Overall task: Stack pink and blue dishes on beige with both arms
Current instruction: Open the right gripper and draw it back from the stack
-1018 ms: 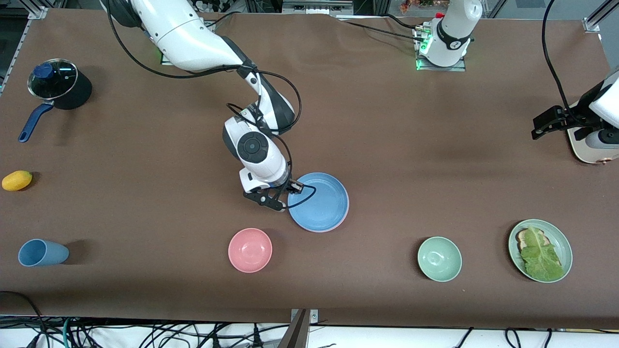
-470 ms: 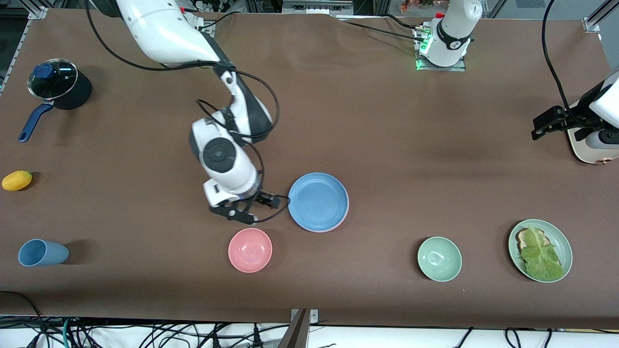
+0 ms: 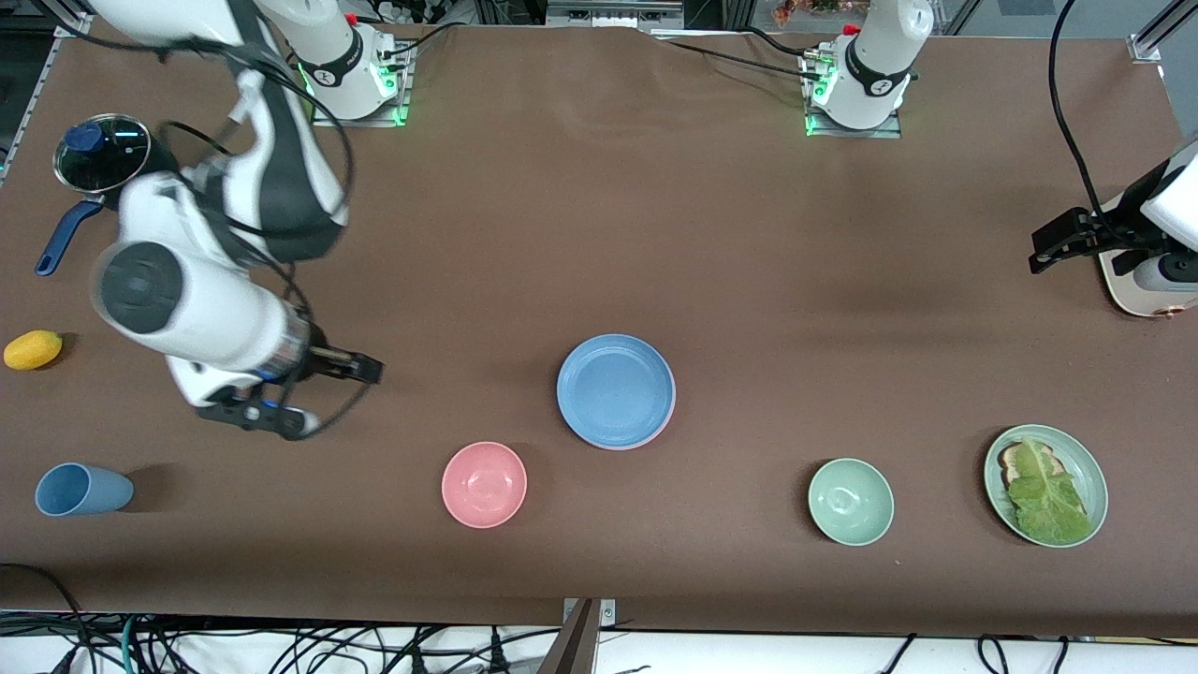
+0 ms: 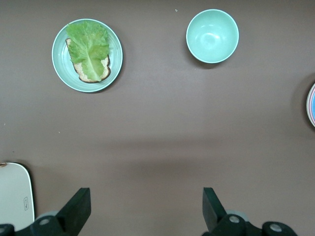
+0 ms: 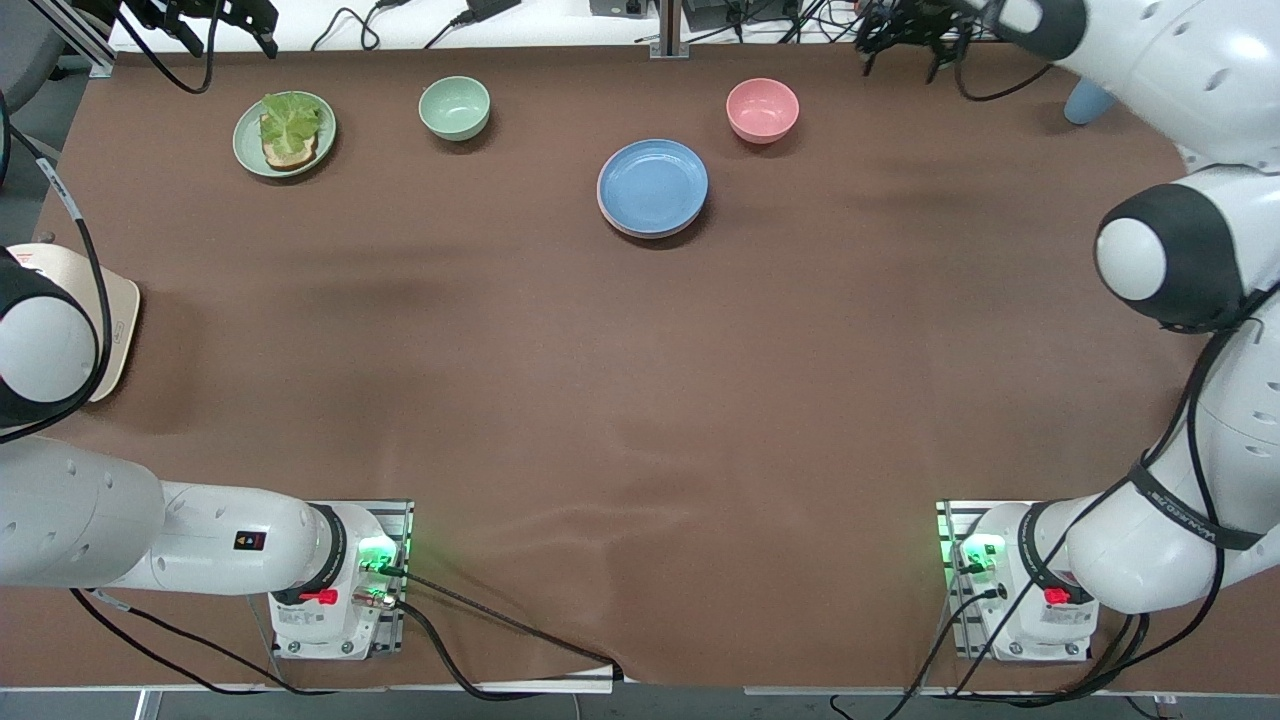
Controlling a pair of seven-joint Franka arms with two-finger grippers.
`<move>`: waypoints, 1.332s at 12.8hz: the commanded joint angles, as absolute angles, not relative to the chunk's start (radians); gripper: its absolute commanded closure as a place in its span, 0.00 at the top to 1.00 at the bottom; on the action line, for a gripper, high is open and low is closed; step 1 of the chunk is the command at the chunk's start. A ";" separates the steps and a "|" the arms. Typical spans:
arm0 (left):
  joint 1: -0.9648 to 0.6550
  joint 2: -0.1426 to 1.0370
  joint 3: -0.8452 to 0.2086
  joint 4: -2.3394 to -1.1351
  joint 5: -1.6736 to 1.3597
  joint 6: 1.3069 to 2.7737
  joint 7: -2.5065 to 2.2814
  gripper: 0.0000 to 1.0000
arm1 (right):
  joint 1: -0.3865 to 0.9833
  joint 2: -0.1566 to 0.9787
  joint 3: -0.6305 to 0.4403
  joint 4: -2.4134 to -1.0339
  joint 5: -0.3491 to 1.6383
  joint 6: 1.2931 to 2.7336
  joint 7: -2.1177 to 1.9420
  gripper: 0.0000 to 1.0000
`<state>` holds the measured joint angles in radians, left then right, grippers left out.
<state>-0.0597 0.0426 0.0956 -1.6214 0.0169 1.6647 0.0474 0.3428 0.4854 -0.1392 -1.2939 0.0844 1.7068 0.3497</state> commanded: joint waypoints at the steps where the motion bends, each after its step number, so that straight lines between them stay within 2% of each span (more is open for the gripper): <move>1: -0.063 0.060 0.101 -1.588 -0.006 1.654 0.072 1.00 | 0.353 0.327 -0.163 -1.391 0.092 1.638 0.291 1.00; 4: -0.063 0.060 0.101 -1.588 -0.008 1.652 0.072 1.00 | 0.319 0.189 -0.157 -1.534 0.083 1.638 0.261 1.00; 6: -0.066 0.060 0.100 -1.588 -0.008 1.652 0.072 1.00 | 0.202 0.128 -0.071 -1.575 0.083 1.628 0.204 1.00; 8: -0.067 0.060 0.100 -1.589 -0.006 1.654 0.072 1.00 | 0.123 0.100 -0.012 -1.575 0.077 1.595 0.178 1.00; 11: -0.067 0.060 0.100 -1.589 -0.008 1.652 0.072 1.00 | 0.124 0.086 -0.005 -1.574 0.011 1.580 0.176 1.00; 17: -0.071 0.060 0.100 -1.588 -0.006 1.654 0.072 1.00 | 0.123 0.101 -0.008 -1.529 0.008 1.582 0.170 1.00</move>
